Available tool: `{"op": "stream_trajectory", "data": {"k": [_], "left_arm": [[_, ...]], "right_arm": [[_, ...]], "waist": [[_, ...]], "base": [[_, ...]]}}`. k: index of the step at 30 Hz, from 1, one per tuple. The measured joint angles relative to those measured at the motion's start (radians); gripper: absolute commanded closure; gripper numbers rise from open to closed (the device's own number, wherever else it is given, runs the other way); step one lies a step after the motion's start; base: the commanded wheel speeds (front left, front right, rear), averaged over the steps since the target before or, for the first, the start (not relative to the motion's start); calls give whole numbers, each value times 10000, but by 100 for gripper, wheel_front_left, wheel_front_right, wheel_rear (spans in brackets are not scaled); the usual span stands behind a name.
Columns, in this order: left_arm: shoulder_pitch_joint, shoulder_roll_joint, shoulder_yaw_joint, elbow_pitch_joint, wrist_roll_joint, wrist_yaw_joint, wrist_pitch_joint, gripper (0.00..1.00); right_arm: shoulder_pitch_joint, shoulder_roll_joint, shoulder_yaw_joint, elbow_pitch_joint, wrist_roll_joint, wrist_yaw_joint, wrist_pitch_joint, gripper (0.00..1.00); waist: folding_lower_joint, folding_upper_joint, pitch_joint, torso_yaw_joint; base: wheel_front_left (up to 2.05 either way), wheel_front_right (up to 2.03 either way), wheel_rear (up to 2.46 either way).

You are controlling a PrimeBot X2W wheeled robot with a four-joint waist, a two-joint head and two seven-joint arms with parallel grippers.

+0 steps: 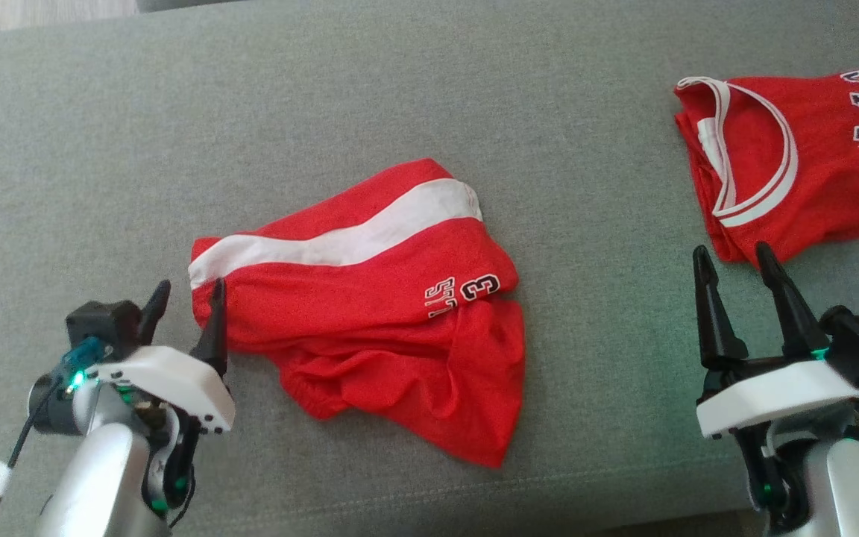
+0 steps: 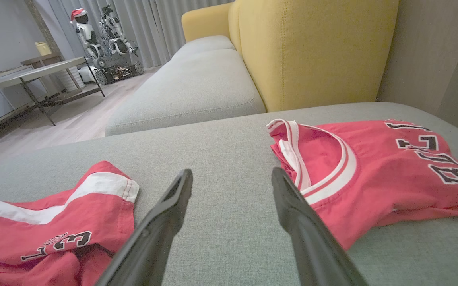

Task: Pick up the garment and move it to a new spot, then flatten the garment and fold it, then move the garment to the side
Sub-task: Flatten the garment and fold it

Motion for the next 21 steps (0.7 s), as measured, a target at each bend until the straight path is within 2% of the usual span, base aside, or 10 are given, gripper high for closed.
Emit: {"op": "stream_trajectory", "data": {"k": [6,10,21], "left_arm": [[479,-127,286,-826,8,439,-1154,0],[967,-123,305,-1572,230,688,-1490,0],[2349,86,251,-3413,527,1227,-1189,0]], "right_arm": [[-15,0,71,-96,-207,0,-8,0],[-15,0,161,-161,-276,0,84,0],[24,-13,466,-247,-376,0,359,0]], "waist": [[0,0,-297,25],[0,0,-549,156],[0,0,-1332,595]], "base": [[0,0,0],[0,0,0],[0,0,0]]}}
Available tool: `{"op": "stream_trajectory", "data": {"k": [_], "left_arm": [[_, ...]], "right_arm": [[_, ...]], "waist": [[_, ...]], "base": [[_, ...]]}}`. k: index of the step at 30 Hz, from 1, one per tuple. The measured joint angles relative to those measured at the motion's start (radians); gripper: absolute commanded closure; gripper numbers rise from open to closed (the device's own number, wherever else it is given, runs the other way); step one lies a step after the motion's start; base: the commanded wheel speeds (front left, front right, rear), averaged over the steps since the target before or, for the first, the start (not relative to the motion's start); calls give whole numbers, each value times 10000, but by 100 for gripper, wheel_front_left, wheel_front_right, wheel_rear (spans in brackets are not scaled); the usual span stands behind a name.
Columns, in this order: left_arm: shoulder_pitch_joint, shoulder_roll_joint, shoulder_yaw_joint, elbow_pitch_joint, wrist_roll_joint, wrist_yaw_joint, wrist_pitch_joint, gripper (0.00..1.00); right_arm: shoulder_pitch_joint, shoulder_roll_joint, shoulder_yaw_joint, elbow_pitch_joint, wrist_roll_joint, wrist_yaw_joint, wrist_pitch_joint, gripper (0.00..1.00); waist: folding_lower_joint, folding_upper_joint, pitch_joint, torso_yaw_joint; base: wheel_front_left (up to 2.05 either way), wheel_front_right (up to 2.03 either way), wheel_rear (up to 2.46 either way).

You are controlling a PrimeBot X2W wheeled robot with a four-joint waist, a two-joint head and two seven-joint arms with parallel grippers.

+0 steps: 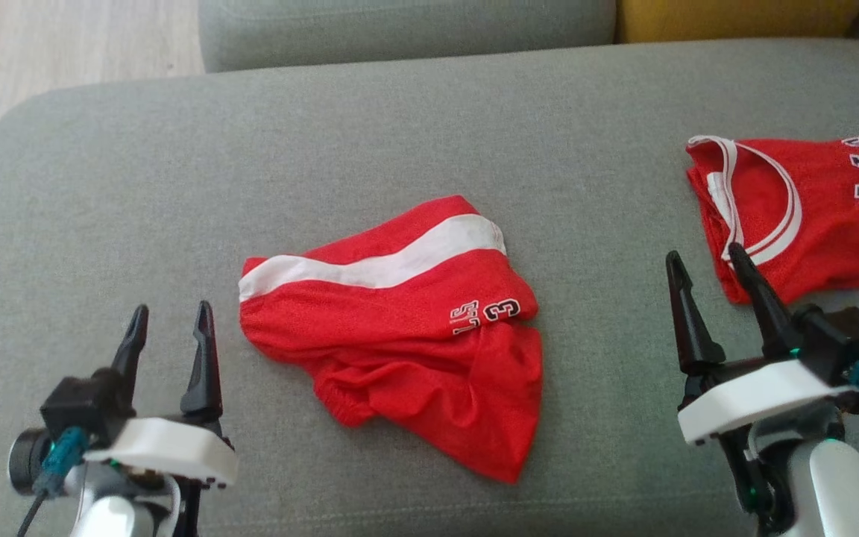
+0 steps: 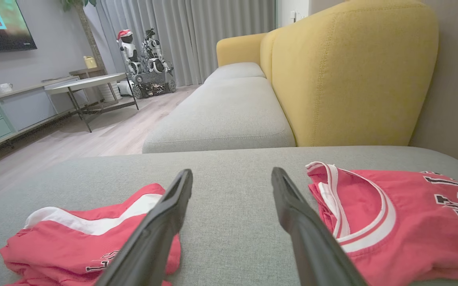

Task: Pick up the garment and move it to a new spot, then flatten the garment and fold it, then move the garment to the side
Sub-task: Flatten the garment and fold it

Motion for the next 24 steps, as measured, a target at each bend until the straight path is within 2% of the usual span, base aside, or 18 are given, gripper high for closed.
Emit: {"op": "stream_trajectory", "data": {"k": [7,24], "left_arm": [[343,65,-50,-384,-2,151,251,0],[414,173,-174,-460,-92,157,527,0]], "right_arm": [[116,-17,58,-4,0,0,96,0],[253,-27,33,-10,2,0,174,0]], "waist": [[0,0,-228,83],[0,0,-239,110]], "base": [[0,0,0],[0,0,0]]}}
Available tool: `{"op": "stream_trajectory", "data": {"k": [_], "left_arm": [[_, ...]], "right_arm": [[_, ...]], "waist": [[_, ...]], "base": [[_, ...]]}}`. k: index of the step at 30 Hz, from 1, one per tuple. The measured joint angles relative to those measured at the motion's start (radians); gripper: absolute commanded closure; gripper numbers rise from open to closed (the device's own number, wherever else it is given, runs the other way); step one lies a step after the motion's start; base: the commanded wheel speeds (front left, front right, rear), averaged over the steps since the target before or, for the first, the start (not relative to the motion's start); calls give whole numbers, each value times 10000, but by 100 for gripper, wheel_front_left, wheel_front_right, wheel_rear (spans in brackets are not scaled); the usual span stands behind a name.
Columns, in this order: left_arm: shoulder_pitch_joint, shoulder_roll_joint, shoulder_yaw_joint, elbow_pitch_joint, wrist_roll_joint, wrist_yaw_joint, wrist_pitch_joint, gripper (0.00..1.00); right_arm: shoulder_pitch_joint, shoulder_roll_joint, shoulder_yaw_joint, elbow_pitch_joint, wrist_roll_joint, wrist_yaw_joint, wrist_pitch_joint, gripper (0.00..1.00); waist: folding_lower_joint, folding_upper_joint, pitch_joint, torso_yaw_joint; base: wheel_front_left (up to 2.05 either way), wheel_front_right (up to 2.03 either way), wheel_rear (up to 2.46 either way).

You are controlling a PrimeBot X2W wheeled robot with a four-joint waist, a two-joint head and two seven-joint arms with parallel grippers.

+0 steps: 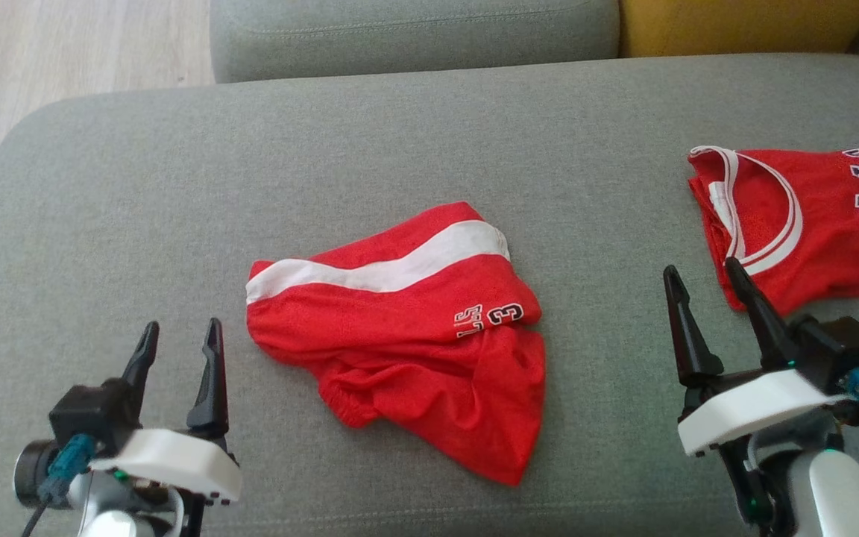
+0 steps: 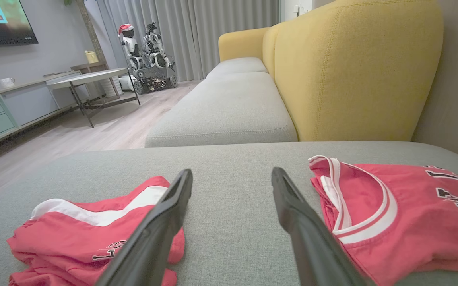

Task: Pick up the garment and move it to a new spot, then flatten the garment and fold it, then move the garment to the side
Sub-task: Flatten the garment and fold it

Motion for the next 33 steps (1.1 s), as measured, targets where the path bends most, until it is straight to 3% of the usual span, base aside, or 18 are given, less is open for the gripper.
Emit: {"op": "stream_trajectory", "data": {"k": [6,11,16,23,24,25,26,28,33], "left_arm": [[-123,8,-159,27,-25,-148,180,0],[-1626,-10,-395,830,-328,-750,529,0],[-3217,-242,-539,2740,-773,-1394,966,0],[-3927,-608,-554,5781,-1434,-2033,1260,0],[-4044,-644,-552,6073,-1480,-2098,1248,7],[-4174,-688,-548,6316,-1526,-2163,1164,54],[-4297,-719,-545,6518,-1538,-2222,1060,54],[-4523,-782,-522,6863,-1584,-2364,759,100],[-4930,-863,-512,7591,-1607,-2568,284,100]], "right_arm": [[-4,2,-19,-42,4,0,65,0],[-100,4,-25,-144,15,0,69,0],[-321,6,48,-107,17,0,59,0],[-511,10,130,109,29,0,-75,0],[-512,10,128,138,29,0,-81,0],[-517,10,127,167,29,0,-109,0],[-522,10,123,176,29,0,-109,0],[-532,12,100,203,29,0,-119,0],[-686,12,36,290,59,0,-121,0]], "waist": [[0,0,171,5],[0,0,579,-5],[0,0,1014,-108],[0,0,1375,-338],[0,0,1400,-359],[0,0,1422,-374],[0,0,1442,-383],[0,0,1478,-386],[0,0,1549,-334]], "base": [[0,0,0],[0,0,0],[0,0,0],[0,0,0],[0,0,0],[0,0,0],[0,0,0],[0,0,0],[0,0,0]]}}
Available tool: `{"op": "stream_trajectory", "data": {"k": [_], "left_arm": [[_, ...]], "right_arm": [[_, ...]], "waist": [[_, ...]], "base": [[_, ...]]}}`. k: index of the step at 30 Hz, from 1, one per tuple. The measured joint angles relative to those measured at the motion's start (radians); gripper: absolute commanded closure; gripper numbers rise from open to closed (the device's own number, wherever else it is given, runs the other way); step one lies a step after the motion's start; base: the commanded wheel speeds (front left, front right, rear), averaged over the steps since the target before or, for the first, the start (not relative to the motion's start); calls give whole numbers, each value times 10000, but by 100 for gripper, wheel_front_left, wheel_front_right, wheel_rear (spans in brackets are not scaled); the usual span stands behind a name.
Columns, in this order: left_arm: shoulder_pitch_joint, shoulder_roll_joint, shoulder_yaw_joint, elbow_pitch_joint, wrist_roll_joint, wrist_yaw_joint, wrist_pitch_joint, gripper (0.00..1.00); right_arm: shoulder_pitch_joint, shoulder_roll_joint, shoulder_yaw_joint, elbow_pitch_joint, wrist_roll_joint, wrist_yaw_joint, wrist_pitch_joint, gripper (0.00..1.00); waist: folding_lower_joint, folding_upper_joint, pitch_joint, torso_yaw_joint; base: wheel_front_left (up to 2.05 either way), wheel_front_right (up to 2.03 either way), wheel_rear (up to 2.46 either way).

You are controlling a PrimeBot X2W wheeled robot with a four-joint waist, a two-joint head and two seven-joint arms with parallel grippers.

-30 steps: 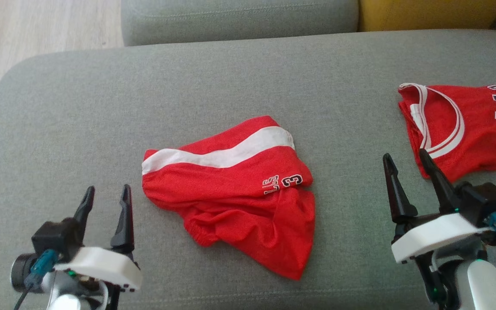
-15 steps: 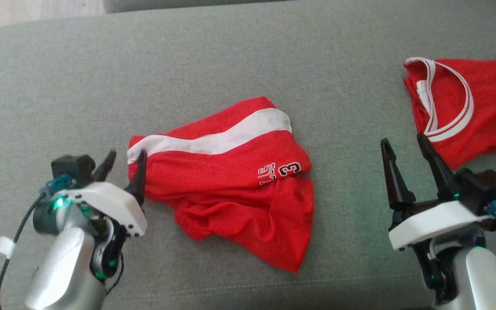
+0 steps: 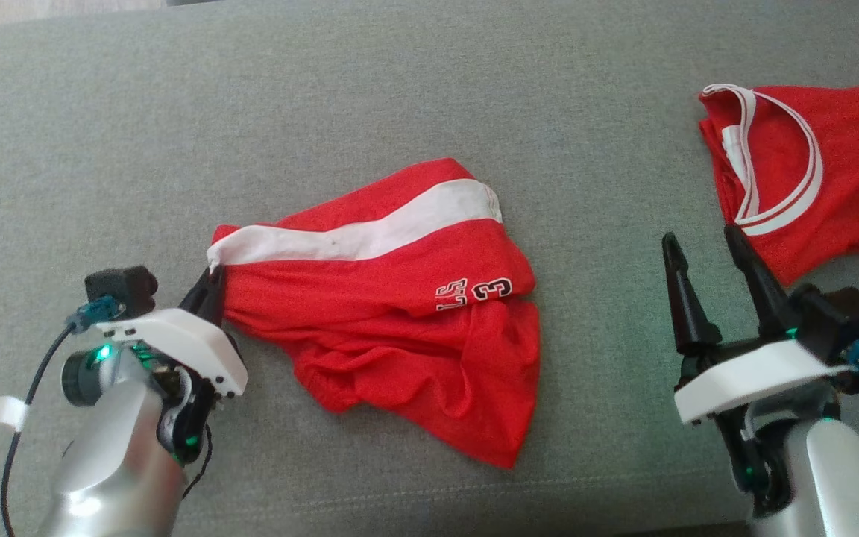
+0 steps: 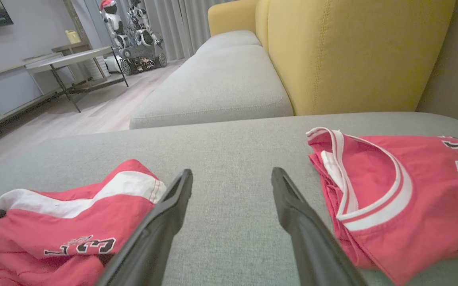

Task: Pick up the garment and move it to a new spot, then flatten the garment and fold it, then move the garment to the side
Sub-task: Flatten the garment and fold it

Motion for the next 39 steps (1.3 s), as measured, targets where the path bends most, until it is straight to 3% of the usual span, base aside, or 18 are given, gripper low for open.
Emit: {"op": "stream_trajectory", "data": {"k": [8,11,19,26,27,28,33,39], "left_arm": [[-510,-146,-211,456,117,-98,-752,100],[-884,-408,-391,514,219,-165,-846,100],[-1318,-727,-685,763,280,-345,-1143,100],[-1361,-786,-773,851,280,-431,-1344,100],[-1378,-788,-784,851,280,-433,-1360,100],[-1398,-792,-794,849,280,-437,-1363,100],[-1409,-782,-792,692,280,-437,-1452,100],[-1177,-568,-585,-587,481,-322,-1536,100]], "right_arm": [[-1457,-435,33,959,140,0,-194,0],[-2880,-773,869,2527,529,0,-4,0],[-4617,-780,2905,6006,1455,0,203,0],[-5396,-677,3900,7754,2107,0,176,0],[-5497,-673,4011,7931,2247,0,107,56],[-5607,-675,4140,8080,2376,0,48,100],[-5958,-690,4621,8466,2844,0,-623,100],[-5951,-1062,4857,8078,3150,0,-1705,100]], "waist": [[0,0,89,256],[0,0,232,564],[0,0,606,1239],[0,0,771,1456],[0,0,785,1471],[0,0,798,1485],[0,0,784,1522],[0,0,490,1423]], "base": [[0,0,0],[0,0,0],[0,0,0],[0,0,0],[0,0,0],[0,0,0],[0,0,0],[0,0,0]]}}
